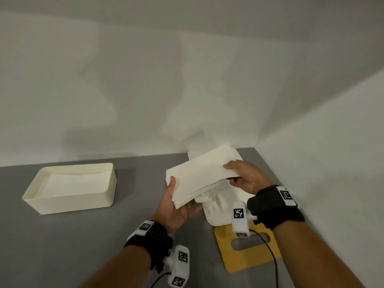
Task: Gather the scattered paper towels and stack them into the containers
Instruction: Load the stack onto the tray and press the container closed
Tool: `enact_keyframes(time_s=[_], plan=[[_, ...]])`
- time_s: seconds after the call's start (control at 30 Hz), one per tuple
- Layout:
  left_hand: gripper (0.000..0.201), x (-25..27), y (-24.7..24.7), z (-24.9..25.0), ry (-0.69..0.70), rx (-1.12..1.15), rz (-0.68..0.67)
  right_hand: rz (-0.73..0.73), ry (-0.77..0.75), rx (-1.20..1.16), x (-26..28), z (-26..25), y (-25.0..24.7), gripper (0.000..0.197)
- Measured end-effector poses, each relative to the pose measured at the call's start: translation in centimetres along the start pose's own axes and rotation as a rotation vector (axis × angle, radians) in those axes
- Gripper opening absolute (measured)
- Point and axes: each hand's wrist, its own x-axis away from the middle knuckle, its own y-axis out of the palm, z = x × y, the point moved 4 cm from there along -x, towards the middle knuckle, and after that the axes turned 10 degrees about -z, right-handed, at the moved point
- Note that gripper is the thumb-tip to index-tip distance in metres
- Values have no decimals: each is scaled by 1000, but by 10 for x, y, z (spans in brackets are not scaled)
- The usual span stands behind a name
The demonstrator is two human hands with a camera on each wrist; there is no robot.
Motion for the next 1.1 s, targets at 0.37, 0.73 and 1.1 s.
enact_keyframes(time_s=[0.37, 0.73, 1.1], plan=[[90, 14, -57, 11, -137, 126, 147, -10, -59, -41, 23, -35, 81, 6], [83, 42, -40, 46, 99, 249, -51, -37, -90, -48, 38, -43, 109, 8], [33, 107, -108, 154, 105, -592, 67, -177, -152, 459, -8, 9, 169, 30]])
